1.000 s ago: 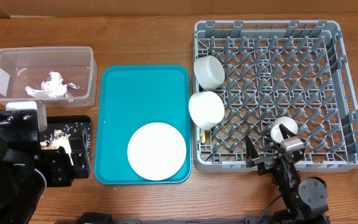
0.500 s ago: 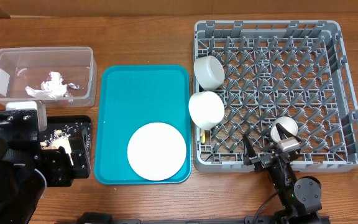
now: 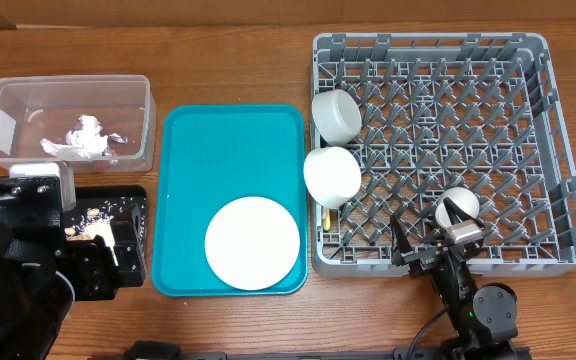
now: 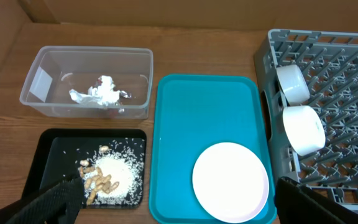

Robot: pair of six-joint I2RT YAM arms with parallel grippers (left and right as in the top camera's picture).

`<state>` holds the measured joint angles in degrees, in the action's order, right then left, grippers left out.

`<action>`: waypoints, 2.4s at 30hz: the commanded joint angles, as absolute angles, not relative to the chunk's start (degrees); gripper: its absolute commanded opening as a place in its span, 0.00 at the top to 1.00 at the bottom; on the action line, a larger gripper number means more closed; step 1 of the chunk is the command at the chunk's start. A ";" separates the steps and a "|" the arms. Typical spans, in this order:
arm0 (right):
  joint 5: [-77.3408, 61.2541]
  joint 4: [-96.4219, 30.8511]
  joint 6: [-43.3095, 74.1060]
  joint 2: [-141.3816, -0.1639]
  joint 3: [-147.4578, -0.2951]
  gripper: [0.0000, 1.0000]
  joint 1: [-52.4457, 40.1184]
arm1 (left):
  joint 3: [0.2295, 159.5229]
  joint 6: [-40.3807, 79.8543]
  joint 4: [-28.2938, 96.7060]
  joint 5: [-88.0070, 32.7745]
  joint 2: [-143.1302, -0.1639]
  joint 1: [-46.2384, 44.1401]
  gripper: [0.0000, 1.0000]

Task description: Sort waste into correct bins and load items into the dishwasher rack

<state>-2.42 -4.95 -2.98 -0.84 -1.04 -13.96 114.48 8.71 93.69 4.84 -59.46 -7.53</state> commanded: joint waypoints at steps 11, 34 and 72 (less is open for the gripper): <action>-2.50 -4.54 -2.85 -0.16 -0.47 0.00 -13.74 | 101.45 2.70 71.99 3.09 -52.18 -3.81 0.00; -2.50 -4.54 -2.85 -0.16 -0.47 0.00 -13.74 | 21.34 -4.69 16.93 -12.56 -4.97 1.85 0.00; -2.50 -4.54 -2.85 -0.16 -0.47 0.00 -13.74 | 0.27 -1.15 3.11 -13.10 -0.36 0.99 0.00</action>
<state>-2.57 -4.93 -3.01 -0.84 -1.04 -13.91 0.49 -1.67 3.14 -12.45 -0.91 1.50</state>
